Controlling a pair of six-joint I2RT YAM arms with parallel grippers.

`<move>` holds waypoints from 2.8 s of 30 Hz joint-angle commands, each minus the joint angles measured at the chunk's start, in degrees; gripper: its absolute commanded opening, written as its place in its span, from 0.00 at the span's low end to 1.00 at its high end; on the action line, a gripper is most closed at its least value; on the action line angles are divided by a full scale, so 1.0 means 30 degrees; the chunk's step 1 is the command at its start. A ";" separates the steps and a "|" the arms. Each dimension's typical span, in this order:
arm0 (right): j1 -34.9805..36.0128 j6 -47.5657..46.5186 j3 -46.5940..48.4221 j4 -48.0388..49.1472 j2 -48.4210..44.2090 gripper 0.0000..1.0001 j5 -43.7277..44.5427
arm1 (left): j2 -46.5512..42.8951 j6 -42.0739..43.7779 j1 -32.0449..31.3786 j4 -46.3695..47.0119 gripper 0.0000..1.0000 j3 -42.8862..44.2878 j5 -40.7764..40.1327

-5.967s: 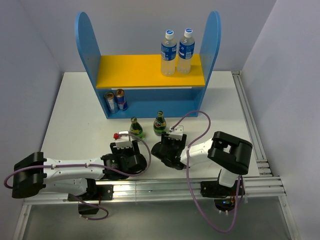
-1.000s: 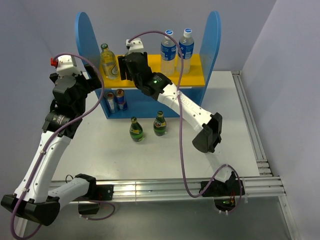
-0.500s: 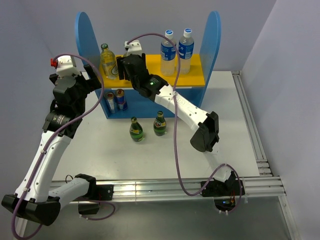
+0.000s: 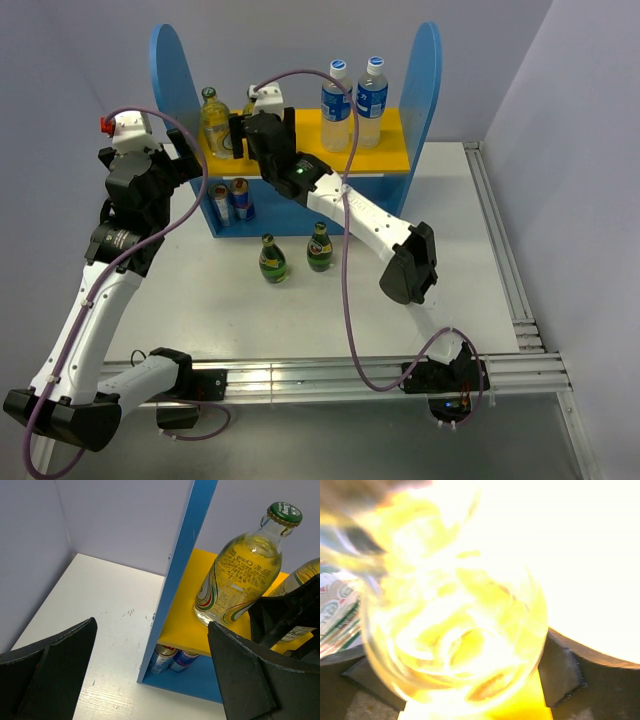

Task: Place and organize the beverage onto the shelf

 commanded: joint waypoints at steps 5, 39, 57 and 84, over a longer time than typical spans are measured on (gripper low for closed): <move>0.0288 -0.0008 -0.1028 0.1116 -0.0828 0.94 0.0742 | -0.0484 0.0008 0.0122 0.0875 0.99 -0.0015 0.0389; 0.8042 0.5431 -1.9654 0.2029 -1.6224 0.96 0.6980 | -0.0748 0.1295 -0.1569 0.1257 0.99 -0.0163 0.3201; 1.1423 1.4001 -2.9828 -0.0616 -2.0197 0.99 0.7133 | -0.5346 -0.7049 -1.1649 -0.2908 0.99 -0.6976 -0.2449; 0.3776 0.8489 -2.9860 1.0138 -1.2111 0.98 0.4726 | 0.2738 -0.7523 -1.2448 1.1859 0.99 -1.5864 -0.4768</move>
